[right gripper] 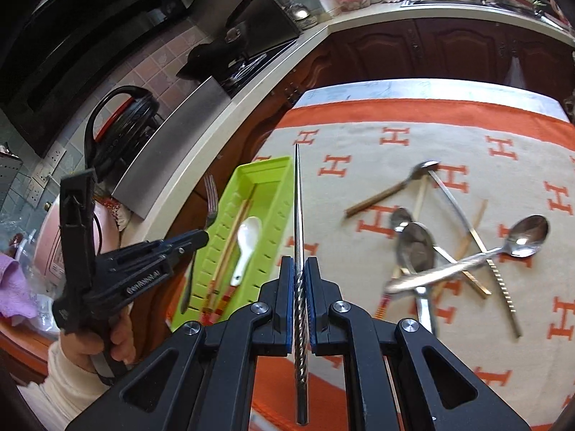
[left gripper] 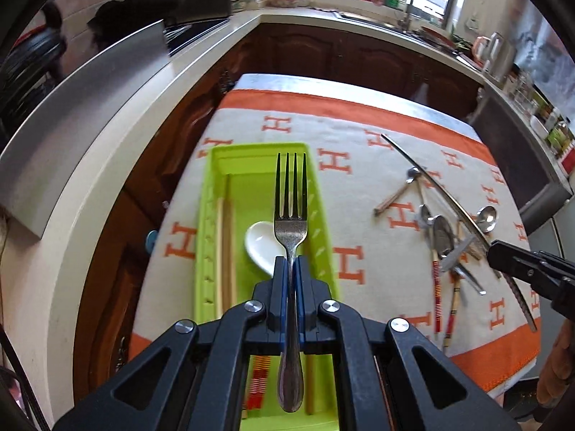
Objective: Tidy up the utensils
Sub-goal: 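Carry the fork into the green tray and open the left tool while the right tool lifts its utensil, then lower the twisted-handle metal utensil into the green tray with the right tool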
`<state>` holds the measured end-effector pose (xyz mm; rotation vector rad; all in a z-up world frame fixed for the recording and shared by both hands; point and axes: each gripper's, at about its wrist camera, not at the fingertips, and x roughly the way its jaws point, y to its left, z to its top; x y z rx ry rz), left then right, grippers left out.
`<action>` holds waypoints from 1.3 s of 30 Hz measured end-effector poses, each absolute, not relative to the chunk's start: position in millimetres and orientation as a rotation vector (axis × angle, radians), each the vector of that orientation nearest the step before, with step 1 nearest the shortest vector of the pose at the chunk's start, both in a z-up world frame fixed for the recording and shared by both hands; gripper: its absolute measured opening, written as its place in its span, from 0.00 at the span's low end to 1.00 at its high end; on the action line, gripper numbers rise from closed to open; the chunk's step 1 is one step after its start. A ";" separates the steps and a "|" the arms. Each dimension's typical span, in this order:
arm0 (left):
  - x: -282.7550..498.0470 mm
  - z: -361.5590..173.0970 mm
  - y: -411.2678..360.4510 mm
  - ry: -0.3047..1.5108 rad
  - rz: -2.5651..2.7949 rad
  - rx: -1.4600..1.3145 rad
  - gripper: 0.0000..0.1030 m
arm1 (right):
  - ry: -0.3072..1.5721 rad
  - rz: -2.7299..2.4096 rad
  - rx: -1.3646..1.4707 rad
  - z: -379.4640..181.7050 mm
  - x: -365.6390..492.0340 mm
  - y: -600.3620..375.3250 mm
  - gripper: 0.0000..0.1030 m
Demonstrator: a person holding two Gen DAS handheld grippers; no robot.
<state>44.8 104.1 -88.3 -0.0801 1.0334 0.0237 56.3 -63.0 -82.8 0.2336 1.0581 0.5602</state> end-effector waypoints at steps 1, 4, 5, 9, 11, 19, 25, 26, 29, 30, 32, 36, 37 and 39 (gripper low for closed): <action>43.9 -92.8 109.5 1.038 0.033 -0.089 0.02 | 1.071 0.562 0.235 -83.4 58.7 -50.1 0.06; 44.4 -105.9 121.8 1.053 0.045 -0.107 0.02 | 1.104 0.562 0.228 -88.9 65.5 -19.5 0.06; 44.8 -110.2 125.7 1.058 0.047 -0.111 0.02 | 1.119 0.558 0.221 -91.9 67.1 -8.5 0.06; 47.8 -127.4 135.1 1.077 0.049 -0.109 0.02 | 1.163 0.530 0.188 -109.1 74.5 25.2 0.06; 47.6 -131.2 137.9 1.077 0.038 -0.110 0.02 | 1.188 0.506 0.178 -118.1 77.1 42.0 0.06; 40.5 -117.1 156.5 1.013 0.041 -0.170 0.22 | 1.249 0.438 0.159 -151.8 91.9 69.2 0.06; 34.7 -110.2 174.0 0.989 0.064 -0.205 0.26 | 1.286 0.414 0.146 -170.9 103.5 83.5 0.06; 34.2 -110.0 177.4 0.988 0.070 -0.215 0.26 | 1.297 0.409 0.146 -174.3 104.7 85.6 0.06; 33.0 -110.1 184.5 0.988 0.083 -0.223 0.26 | 1.315 0.405 0.148 -180.7 105.4 91.6 0.06; 32.1 -110.2 186.7 0.988 0.089 -0.223 0.26 | 1.319 0.407 0.145 -181.1 105.5 94.0 0.06; 31.0 -110.4 190.6 0.988 0.096 -0.227 0.28 | 1.332 0.410 0.163 -183.0 105.1 95.9 0.06; 30.2 -110.2 197.3 0.989 0.111 -0.247 0.42 | 1.412 0.415 0.182 -195.3 99.6 100.1 0.06; 30.1 -109.8 198.1 0.986 0.114 -0.248 0.43 | 1.431 0.420 0.184 -199.1 96.8 101.3 0.06; 29.7 -109.3 198.6 0.982 0.123 -0.239 0.43 | 1.443 0.429 0.176 -200.9 93.1 103.2 0.07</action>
